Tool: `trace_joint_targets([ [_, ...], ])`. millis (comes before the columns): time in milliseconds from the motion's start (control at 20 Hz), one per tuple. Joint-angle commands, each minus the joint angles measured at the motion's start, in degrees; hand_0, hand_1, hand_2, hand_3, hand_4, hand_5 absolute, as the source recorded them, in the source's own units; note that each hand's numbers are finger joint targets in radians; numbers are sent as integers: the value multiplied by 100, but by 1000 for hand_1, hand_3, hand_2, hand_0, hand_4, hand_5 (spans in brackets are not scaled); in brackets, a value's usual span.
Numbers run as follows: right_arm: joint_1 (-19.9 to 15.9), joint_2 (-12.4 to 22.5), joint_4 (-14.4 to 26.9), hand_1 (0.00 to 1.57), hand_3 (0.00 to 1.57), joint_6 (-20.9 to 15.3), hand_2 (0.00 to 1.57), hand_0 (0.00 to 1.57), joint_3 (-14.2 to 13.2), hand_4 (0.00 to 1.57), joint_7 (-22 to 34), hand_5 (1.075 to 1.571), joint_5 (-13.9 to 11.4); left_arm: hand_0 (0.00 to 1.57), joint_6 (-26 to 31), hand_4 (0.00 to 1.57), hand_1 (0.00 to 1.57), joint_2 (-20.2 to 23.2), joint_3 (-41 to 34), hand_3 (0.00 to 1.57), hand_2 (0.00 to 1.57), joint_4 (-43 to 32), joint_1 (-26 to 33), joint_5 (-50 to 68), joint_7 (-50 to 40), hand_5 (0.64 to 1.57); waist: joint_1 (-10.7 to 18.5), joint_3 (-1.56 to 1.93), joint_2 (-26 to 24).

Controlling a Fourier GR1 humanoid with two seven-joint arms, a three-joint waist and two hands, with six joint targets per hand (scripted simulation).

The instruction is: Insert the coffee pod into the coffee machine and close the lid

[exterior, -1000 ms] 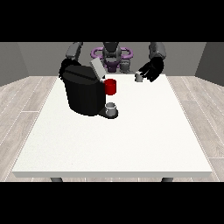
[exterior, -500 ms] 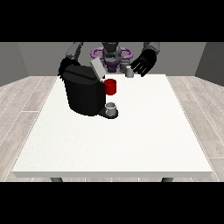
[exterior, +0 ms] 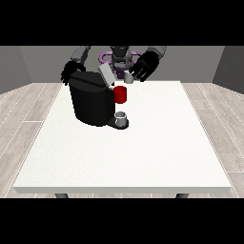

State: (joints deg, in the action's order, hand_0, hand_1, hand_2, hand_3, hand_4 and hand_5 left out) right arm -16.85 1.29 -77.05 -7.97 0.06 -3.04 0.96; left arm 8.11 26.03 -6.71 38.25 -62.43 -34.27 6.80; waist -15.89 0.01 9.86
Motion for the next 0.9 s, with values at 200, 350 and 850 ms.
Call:
trace_joint_targets([
  [200, -399, -16, -318, 0, 0, -216, 0, 0, 17, 548, 196, 1571, -128, 1265, -285, 485, 1265, -34, -40, 1236, 1297, -125, -333, -158, -95, 1571, -213, -2, 414],
  [350, 61, 257, -89, 0, 0, 76, 0, 0, -264, 459, -13, 1571, 92, 1307, -132, 487, 1307, -270, 89, 1239, 1328, -13, 43, -129, 73, 1571, 13, 1, 100],
  [850, 102, 90, -359, 0, 0, -34, 0, 0, -117, 530, 44, 1571, 28, 1251, 11, 506, 1251, 85, -14, 1208, 1294, -237, -231, -235, 136, 1571, -137, -1, 314],
])
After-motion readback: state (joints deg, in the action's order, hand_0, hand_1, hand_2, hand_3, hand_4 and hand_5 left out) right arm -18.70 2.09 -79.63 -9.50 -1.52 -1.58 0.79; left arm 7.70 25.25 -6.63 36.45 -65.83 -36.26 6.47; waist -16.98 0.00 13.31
